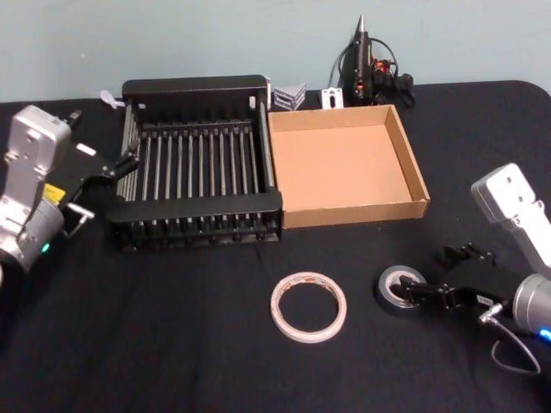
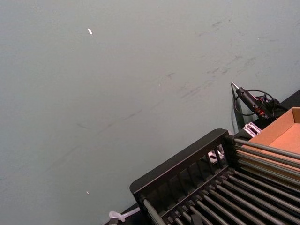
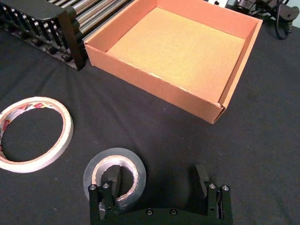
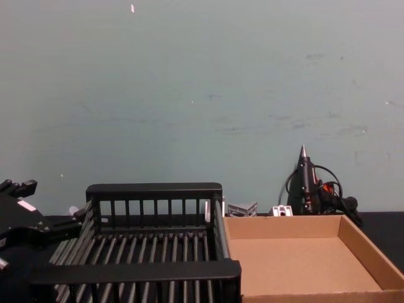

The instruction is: Pick up the white tape and place it into the black box , Pick up the silver tape and place it into the brown box.

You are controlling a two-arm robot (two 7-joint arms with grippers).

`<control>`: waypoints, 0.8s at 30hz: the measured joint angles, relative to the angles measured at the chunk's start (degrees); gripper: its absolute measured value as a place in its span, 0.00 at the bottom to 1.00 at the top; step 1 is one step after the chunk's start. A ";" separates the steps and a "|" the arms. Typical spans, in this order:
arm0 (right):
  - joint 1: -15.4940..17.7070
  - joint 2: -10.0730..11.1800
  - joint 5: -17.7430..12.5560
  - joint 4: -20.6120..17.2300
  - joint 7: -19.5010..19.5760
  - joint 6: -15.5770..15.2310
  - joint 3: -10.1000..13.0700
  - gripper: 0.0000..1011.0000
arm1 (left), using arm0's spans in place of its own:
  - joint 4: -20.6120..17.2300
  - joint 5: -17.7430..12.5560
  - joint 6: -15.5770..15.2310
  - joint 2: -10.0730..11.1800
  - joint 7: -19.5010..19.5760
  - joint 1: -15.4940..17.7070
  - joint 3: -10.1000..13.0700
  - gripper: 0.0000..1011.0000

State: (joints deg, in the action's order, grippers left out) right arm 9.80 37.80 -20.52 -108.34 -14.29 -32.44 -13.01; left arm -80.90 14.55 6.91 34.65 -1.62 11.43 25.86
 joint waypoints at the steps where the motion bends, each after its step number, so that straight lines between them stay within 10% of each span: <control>1: -0.10 -0.13 0.13 0.13 -0.06 -0.09 -0.02 0.99 | 0.00 0.00 0.00 0.00 0.00 0.00 0.00 0.99; 24: -1.33 -1.76 2.27 1.42 -1.74 -1.78 -0.25 0.99 | 0.00 0.00 0.00 0.00 0.00 0.00 0.00 0.99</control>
State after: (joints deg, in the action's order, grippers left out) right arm 8.47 36.04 -18.25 -106.92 -16.02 -34.22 -13.26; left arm -80.90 14.55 6.91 34.64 -1.62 11.43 25.86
